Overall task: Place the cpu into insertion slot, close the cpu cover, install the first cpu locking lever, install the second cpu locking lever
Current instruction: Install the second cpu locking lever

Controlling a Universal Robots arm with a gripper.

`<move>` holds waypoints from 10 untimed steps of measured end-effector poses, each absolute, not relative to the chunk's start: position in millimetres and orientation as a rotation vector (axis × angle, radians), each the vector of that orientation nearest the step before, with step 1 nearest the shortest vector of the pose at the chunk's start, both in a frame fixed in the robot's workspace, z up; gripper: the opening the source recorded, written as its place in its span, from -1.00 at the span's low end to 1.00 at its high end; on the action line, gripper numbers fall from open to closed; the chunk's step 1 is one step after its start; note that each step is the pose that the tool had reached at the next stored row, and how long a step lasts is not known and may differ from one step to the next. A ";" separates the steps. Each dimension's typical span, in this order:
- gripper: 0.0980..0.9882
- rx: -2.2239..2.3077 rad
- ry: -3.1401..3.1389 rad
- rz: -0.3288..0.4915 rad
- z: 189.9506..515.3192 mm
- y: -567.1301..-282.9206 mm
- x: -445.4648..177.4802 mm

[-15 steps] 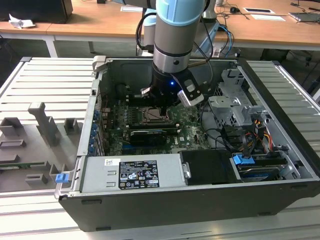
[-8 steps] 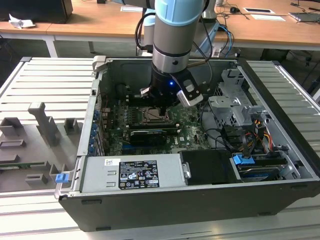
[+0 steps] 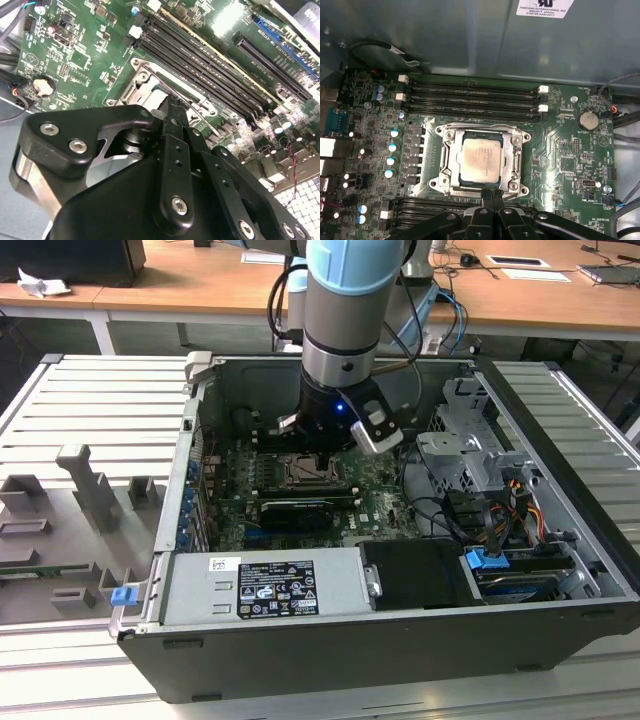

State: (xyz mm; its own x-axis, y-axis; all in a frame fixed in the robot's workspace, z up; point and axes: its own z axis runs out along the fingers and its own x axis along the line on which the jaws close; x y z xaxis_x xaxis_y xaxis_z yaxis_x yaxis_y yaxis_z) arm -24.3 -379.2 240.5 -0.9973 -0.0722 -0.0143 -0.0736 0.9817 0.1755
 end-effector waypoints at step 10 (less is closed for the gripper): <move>-0.98 -0.115 3.120 0.277 239.7 -383.7 -24.6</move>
State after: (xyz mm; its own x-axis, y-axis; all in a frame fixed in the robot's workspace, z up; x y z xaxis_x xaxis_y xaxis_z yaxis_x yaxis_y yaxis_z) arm -24.6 -383.7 239.7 -0.9973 -0.0723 -0.0142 -0.0737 0.9817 0.1755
